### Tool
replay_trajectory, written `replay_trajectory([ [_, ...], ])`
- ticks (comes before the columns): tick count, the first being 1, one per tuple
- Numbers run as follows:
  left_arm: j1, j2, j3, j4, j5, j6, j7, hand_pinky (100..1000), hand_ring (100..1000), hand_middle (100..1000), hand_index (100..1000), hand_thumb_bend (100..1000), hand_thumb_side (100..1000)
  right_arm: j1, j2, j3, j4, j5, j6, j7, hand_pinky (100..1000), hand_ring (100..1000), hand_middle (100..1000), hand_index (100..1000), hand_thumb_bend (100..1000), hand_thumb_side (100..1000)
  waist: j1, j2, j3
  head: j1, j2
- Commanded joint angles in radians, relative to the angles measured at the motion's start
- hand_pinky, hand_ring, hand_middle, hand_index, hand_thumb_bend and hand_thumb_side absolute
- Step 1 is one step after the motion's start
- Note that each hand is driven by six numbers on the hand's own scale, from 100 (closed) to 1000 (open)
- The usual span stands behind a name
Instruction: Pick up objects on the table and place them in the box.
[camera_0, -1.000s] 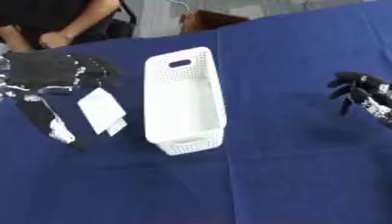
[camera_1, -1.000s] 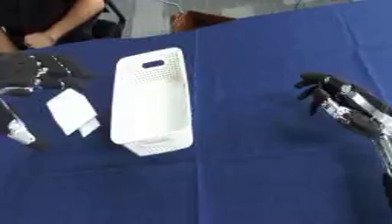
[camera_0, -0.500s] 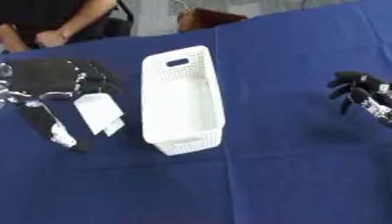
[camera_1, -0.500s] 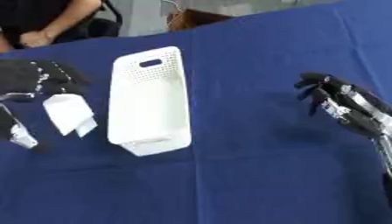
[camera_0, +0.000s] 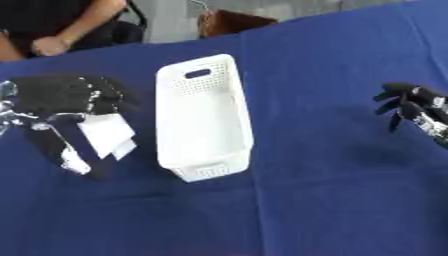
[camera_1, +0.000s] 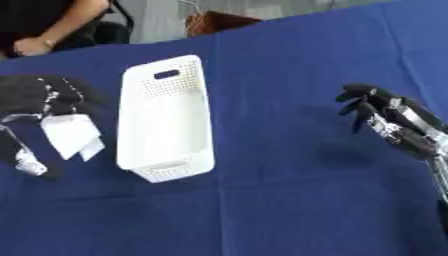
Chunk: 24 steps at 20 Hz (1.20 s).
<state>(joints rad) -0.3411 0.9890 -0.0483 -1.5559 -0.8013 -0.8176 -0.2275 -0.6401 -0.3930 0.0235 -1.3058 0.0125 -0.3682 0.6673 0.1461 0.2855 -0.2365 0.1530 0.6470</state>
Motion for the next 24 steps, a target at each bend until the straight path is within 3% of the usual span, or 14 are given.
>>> replay_trajectory([
  [1, -0.002, 0.021, 0.013, -0.015, -0.009, 0.002, 0.007, 968, 959, 959, 1000, 725, 887, -0.019, -0.015, -0.007, -0.01, -0.004, -0.004, -0.001, 468, 711, 777, 932, 100, 759, -0.009, -0.018, 0.004, 0.01, -0.012],
  [5, 0.004, 0.025, 0.01, -0.023, -0.022, 0.002, 0.005, 975, 963, 963, 1000, 761, 890, -0.014, -0.014, -0.008, -0.011, -0.003, -0.003, -0.001, 467, 711, 777, 932, 100, 759, -0.008, -0.024, 0.01, 0.009, -0.01],
  [9, 0.009, 0.032, 0.009, -0.039, -0.056, 0.003, -0.007, 1000, 1000, 994, 1000, 878, 942, -0.009, -0.013, -0.008, -0.013, -0.002, -0.001, 0.0, 467, 711, 777, 932, 100, 759, -0.007, -0.03, 0.017, 0.006, -0.008],
  [13, 0.008, 0.045, 0.019, -0.094, -0.174, 0.032, 0.004, 1000, 1000, 1000, 1000, 862, 967, -0.004, -0.014, -0.009, -0.014, -0.002, 0.0, 0.0, 467, 710, 777, 932, 100, 759, -0.005, -0.035, 0.022, 0.004, -0.004],
  [19, 0.016, 0.044, 0.016, -0.105, -0.278, 0.057, 0.089, 1000, 1000, 1000, 1000, 860, 928, -0.002, -0.013, -0.01, -0.015, 0.0, 0.0, 0.001, 467, 710, 776, 931, 100, 760, -0.004, -0.038, 0.024, 0.004, -0.003],
  [24, 0.009, 0.04, 0.021, -0.097, -0.289, 0.064, 0.173, 1000, 978, 957, 1000, 851, 813, -0.003, -0.013, -0.01, -0.015, 0.0, 0.0, 0.002, 467, 710, 776, 931, 100, 760, -0.004, -0.036, 0.024, 0.003, -0.005],
])
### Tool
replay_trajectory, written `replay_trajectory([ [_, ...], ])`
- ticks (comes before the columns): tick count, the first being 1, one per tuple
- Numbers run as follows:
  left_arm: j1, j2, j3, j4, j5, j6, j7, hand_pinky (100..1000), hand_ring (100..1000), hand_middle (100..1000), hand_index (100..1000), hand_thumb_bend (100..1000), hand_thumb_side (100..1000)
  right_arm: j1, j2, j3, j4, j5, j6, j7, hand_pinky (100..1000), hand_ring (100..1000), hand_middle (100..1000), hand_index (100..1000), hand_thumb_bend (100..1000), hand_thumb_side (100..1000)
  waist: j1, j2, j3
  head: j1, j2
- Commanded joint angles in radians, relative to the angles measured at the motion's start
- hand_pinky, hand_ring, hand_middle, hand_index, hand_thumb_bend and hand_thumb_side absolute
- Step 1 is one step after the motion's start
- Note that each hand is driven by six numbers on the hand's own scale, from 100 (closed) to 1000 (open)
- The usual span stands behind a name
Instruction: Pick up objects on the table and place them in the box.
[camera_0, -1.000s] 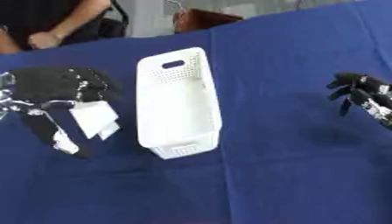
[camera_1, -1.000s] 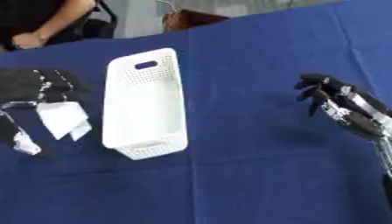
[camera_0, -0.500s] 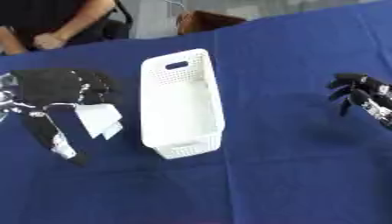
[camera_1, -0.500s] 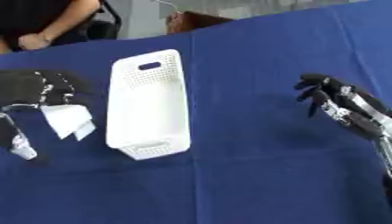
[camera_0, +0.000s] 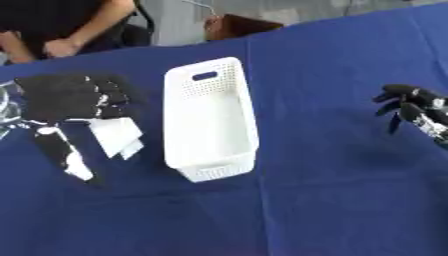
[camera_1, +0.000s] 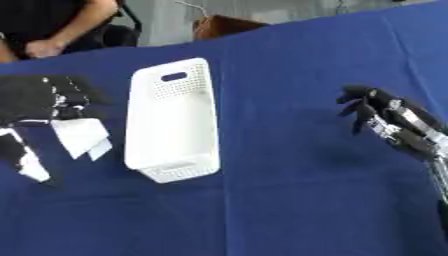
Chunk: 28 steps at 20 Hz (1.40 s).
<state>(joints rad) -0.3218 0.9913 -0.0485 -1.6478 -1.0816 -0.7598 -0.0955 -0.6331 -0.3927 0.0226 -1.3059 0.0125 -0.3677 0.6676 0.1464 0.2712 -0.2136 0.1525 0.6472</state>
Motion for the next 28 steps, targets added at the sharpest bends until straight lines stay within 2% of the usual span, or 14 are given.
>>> replay_trajectory([
  [1, -0.013, 0.038, 0.023, -0.003, -0.012, 0.01, 0.063, 1000, 973, 958, 1000, 851, 813, -0.011, -0.013, -0.009, -0.015, 0.0, -0.001, 0.001, 467, 710, 776, 931, 100, 756, -0.005, -0.021, 0.001, 0.003, -0.006],
  [4, -0.019, 0.039, 0.029, 0.006, -0.042, 0.024, 0.115, 983, 959, 943, 1000, 846, 773, -0.014, -0.014, -0.008, -0.014, 0.0, -0.001, 0.003, 467, 710, 776, 931, 100, 759, -0.004, -0.018, -0.002, 0.004, -0.009],
  [11, -0.022, 0.038, 0.034, 0.04, -0.105, 0.043, 0.181, 985, 959, 944, 1000, 848, 778, -0.021, -0.016, -0.008, -0.011, -0.002, -0.004, 0.004, 468, 711, 776, 931, 100, 758, -0.006, -0.011, -0.012, 0.003, -0.013],
  [28, -0.018, 0.028, 0.032, 0.064, -0.125, 0.032, 0.183, 972, 947, 927, 1000, 851, 802, -0.034, -0.018, -0.007, -0.006, -0.004, -0.009, 0.007, 469, 711, 776, 930, 100, 755, -0.009, 0.005, -0.023, 0.003, -0.017],
])
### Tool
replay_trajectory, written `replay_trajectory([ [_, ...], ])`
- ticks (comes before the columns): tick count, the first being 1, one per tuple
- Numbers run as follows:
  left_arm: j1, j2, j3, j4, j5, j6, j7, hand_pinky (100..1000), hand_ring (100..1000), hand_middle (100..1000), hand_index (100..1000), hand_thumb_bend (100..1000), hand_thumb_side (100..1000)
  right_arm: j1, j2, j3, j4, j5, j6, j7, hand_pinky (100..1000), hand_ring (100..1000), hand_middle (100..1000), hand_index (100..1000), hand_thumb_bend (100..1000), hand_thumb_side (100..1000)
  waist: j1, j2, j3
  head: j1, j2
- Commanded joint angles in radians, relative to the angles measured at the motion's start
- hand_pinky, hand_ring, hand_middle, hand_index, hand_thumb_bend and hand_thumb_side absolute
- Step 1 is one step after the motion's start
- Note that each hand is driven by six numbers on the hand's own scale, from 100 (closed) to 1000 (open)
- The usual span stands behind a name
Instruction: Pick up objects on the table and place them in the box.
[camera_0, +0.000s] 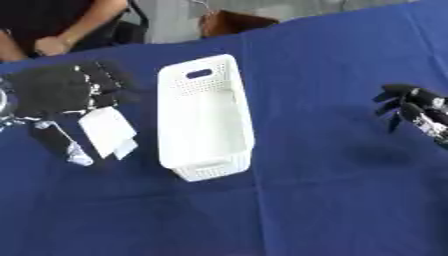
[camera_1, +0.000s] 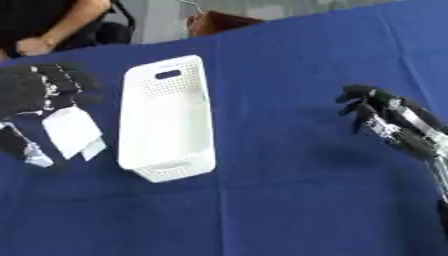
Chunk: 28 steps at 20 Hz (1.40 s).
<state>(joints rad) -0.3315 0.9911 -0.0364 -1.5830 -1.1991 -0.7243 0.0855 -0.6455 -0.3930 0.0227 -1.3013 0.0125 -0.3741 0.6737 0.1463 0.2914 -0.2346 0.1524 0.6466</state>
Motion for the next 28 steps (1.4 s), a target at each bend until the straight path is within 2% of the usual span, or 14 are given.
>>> replay_trajectory([
  [1, -0.009, 0.027, 0.021, 0.001, -0.009, -0.003, 0.003, 972, 946, 927, 1000, 851, 802, -0.024, -0.018, -0.007, -0.01, -0.004, -0.003, 0.002, 470, 711, 776, 930, 100, 755, -0.009, -0.012, -0.004, 0.003, -0.02],
  [7, -0.008, 0.022, 0.021, 0.005, -0.021, -0.004, 0.002, 949, 903, 889, 982, 853, 802, -0.036, -0.022, -0.007, -0.004, -0.006, -0.008, 0.002, 472, 712, 776, 930, 100, 753, -0.015, 0.003, -0.016, 0.006, -0.026],
  [16, -0.005, 0.017, 0.021, 0.014, -0.038, -0.005, 0.005, 941, 895, 879, 975, 855, 803, -0.053, -0.026, -0.005, 0.004, -0.009, -0.017, 0.003, 475, 713, 776, 930, 100, 753, -0.027, 0.025, -0.021, 0.006, -0.025],
  [18, -0.005, 0.016, 0.02, 0.015, -0.039, -0.006, 0.004, 937, 890, 875, 973, 876, 790, -0.056, -0.026, -0.005, 0.006, -0.01, -0.019, 0.003, 475, 713, 776, 930, 100, 748, -0.03, 0.027, -0.02, 0.007, -0.024],
  [28, 0.002, 0.024, 0.023, 0.016, -0.075, 0.015, -0.007, 949, 885, 866, 961, 849, 805, -0.056, -0.028, -0.005, 0.01, -0.01, -0.022, 0.005, 476, 713, 776, 930, 100, 752, -0.034, 0.028, -0.011, 0.009, -0.019],
])
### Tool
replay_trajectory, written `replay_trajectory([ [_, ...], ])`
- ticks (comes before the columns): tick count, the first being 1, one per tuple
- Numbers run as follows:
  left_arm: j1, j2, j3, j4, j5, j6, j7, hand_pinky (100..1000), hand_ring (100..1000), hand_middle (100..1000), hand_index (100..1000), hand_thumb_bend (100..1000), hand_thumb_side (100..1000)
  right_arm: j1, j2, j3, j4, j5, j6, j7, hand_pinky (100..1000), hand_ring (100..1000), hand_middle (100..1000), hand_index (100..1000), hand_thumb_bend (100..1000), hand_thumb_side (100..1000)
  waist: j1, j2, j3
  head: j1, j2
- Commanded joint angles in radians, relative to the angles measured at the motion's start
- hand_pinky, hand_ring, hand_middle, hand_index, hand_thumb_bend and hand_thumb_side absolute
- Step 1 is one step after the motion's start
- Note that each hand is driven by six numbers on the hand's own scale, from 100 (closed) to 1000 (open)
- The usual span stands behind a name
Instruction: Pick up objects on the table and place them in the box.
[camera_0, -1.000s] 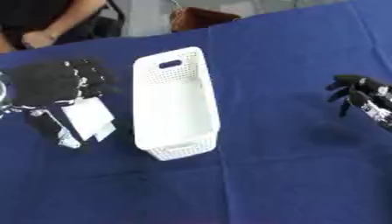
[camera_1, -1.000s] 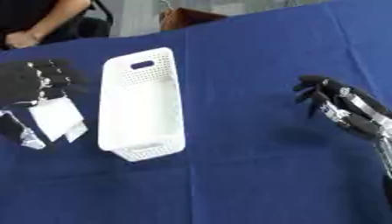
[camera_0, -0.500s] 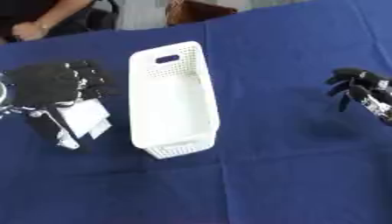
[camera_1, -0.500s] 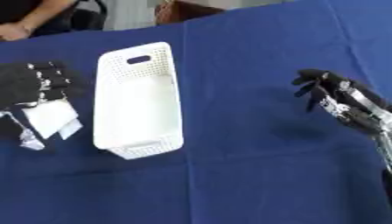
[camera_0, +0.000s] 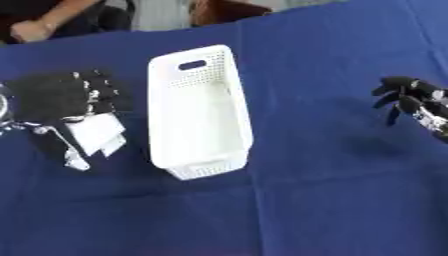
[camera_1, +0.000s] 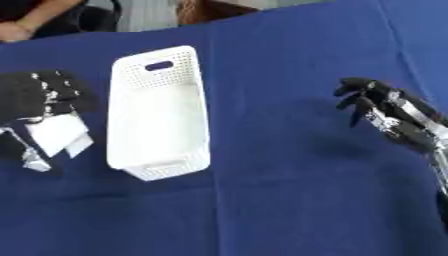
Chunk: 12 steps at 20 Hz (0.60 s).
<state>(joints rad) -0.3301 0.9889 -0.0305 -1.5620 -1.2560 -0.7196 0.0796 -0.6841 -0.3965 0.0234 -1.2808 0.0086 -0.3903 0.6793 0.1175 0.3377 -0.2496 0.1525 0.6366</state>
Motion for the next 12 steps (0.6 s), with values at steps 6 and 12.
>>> replay_trajectory([
  [6, 0.006, 0.025, 0.031, 0.029, -0.011, 0.029, 0.005, 912, 854, 856, 955, 851, 790, -0.015, -0.026, -0.006, -0.01, -0.006, -0.006, 0.001, 476, 714, 776, 930, 100, 753, -0.006, -0.018, 0.008, 0.011, -0.009],
  [12, 0.005, 0.024, 0.034, 0.046, 0.011, 0.033, 0.005, 791, 769, 816, 925, 856, 735, -0.015, -0.025, -0.007, -0.01, -0.007, -0.007, 0.002, 476, 714, 777, 930, 100, 753, -0.008, -0.018, 0.01, 0.011, -0.01],
])
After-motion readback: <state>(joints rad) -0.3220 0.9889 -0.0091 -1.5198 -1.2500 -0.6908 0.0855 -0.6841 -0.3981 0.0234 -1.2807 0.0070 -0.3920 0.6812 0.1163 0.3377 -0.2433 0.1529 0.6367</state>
